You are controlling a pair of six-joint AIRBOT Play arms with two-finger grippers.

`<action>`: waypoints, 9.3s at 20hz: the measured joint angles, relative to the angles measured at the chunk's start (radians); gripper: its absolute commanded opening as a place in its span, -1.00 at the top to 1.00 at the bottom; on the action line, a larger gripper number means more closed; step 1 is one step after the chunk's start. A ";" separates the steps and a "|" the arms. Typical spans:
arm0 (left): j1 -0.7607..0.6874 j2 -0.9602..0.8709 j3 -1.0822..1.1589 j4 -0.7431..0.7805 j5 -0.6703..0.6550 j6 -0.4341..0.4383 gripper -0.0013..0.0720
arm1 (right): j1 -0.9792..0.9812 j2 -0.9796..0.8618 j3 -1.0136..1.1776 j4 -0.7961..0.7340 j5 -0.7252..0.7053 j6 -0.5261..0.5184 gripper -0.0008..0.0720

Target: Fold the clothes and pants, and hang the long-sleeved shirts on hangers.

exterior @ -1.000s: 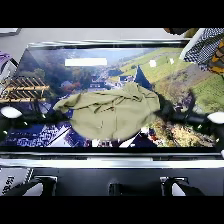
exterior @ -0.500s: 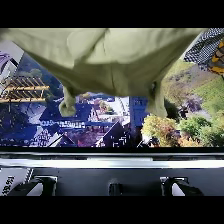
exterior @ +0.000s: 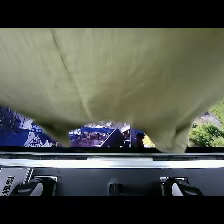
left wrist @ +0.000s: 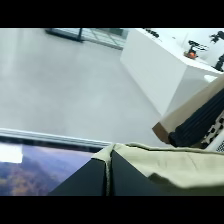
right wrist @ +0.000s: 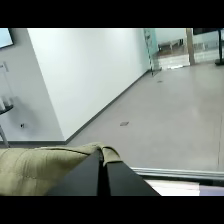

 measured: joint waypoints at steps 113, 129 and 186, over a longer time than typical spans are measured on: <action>-0.515 -0.292 -1.433 -0.348 0.426 -0.336 0.93 | 0.505 -0.055 -1.503 -0.178 -0.145 0.402 0.89; -0.518 0.406 -1.431 -0.203 -0.068 -0.476 0.93 | 0.505 0.560 -1.494 -0.201 0.216 0.636 0.89; -0.064 -0.464 -0.930 -0.245 0.050 0.154 -0.25 | 0.876 -0.560 -0.982 -0.722 -0.147 0.634 -0.08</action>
